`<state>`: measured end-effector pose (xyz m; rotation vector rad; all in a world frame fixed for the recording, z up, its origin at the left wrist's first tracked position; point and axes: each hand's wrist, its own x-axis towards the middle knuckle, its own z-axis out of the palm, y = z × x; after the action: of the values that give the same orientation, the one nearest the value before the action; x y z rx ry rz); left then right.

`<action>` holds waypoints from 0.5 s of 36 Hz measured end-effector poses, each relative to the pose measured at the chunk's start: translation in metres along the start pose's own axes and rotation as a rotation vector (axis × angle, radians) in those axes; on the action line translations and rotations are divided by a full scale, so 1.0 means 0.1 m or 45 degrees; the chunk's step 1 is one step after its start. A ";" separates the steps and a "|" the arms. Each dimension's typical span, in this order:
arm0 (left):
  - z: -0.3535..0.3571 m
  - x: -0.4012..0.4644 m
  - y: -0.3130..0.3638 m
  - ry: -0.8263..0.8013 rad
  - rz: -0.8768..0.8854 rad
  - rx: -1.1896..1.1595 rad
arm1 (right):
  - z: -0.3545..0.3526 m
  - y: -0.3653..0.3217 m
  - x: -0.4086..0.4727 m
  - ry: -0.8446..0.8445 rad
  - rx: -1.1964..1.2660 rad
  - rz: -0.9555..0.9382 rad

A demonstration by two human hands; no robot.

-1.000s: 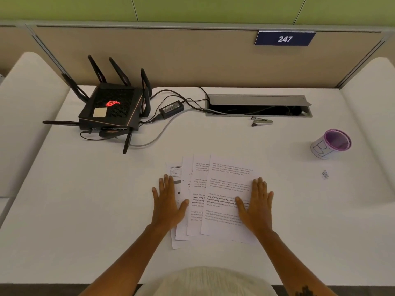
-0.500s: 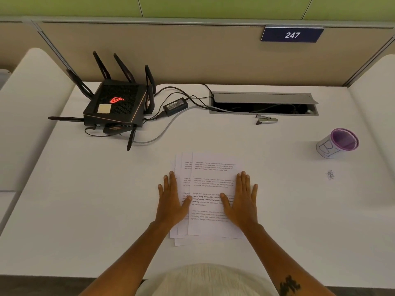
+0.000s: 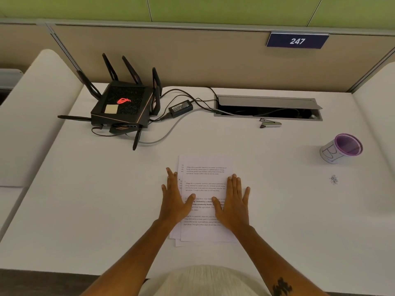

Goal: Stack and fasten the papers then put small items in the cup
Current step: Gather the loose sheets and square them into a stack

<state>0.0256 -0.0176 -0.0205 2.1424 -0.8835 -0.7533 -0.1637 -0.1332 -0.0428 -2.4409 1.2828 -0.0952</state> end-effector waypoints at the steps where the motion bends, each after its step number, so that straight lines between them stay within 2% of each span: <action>1: -0.01 -0.01 0.03 0.002 -0.010 -0.006 | 0.00 -0.01 -0.01 -0.009 -0.016 -0.001; 15: -0.06 -0.06 0.18 -0.044 -0.111 -0.006 | 0.00 -0.12 -0.01 -0.065 -0.026 0.035; 18: -0.07 -0.09 0.22 -0.029 -0.112 -0.094 | 0.00 -0.10 -0.01 -0.055 0.001 0.030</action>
<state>0.0176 -0.0195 0.0027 2.1227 -0.7655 -0.8426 -0.1561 -0.1275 -0.0393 -2.4132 1.2926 -0.0368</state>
